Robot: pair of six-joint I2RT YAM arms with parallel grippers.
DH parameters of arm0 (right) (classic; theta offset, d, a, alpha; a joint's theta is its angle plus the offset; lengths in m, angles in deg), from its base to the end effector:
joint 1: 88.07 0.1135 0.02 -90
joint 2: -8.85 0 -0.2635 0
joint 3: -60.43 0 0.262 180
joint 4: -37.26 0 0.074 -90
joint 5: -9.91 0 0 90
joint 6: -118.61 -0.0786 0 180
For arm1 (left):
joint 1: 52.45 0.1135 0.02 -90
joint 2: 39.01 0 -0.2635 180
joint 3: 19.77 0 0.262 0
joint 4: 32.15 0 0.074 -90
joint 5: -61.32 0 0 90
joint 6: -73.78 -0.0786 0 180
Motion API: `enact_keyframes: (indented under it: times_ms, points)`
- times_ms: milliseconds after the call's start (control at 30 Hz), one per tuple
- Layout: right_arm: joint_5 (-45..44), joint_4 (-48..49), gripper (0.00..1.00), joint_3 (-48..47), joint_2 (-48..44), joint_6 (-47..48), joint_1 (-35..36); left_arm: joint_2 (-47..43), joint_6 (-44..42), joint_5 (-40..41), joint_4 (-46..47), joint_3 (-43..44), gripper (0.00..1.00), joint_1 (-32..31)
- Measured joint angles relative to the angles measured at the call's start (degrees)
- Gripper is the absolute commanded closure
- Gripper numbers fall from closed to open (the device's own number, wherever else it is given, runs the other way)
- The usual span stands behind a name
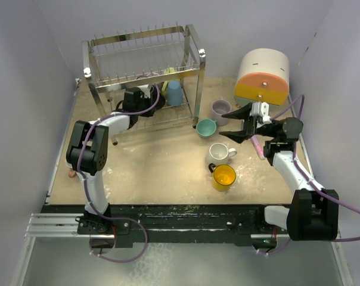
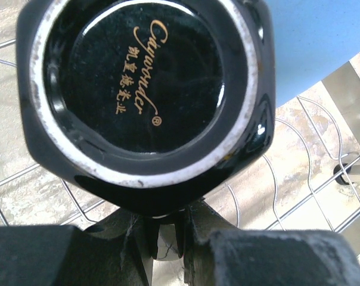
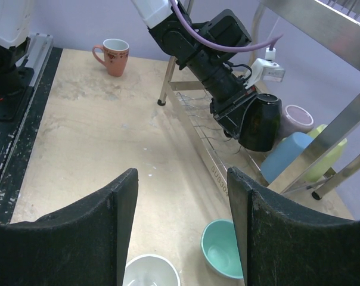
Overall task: Load the cups into the dish rack
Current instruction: Turn the cup upside down in the dish rack.
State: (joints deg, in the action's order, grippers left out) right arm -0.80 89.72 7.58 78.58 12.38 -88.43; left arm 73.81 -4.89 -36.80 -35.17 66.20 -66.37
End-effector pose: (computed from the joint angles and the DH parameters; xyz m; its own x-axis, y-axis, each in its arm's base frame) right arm 0.2520 0.0756 0.3362 0.3356 0.0498 -0.9407 -0.9288 0.1843 -0.3216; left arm 0.4706 -0.1281 0.1624 -0.5441 -0.0655 -0.8364 0.2551 0.9368 -0.2393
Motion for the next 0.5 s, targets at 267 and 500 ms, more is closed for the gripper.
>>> enact_keyframes:
  times_ms: [267,500]
  points:
    - [0.0,-0.3,0.37,0.0,0.0,0.3,0.0,1.4,-2.1,-1.3,-3.1,2.9,0.93,0.0]
    - [0.0,-0.8,0.37,0.0,0.0,0.5,0.0,2.6,-5.9,-0.7,-7.7,6.3,0.78,-0.7]
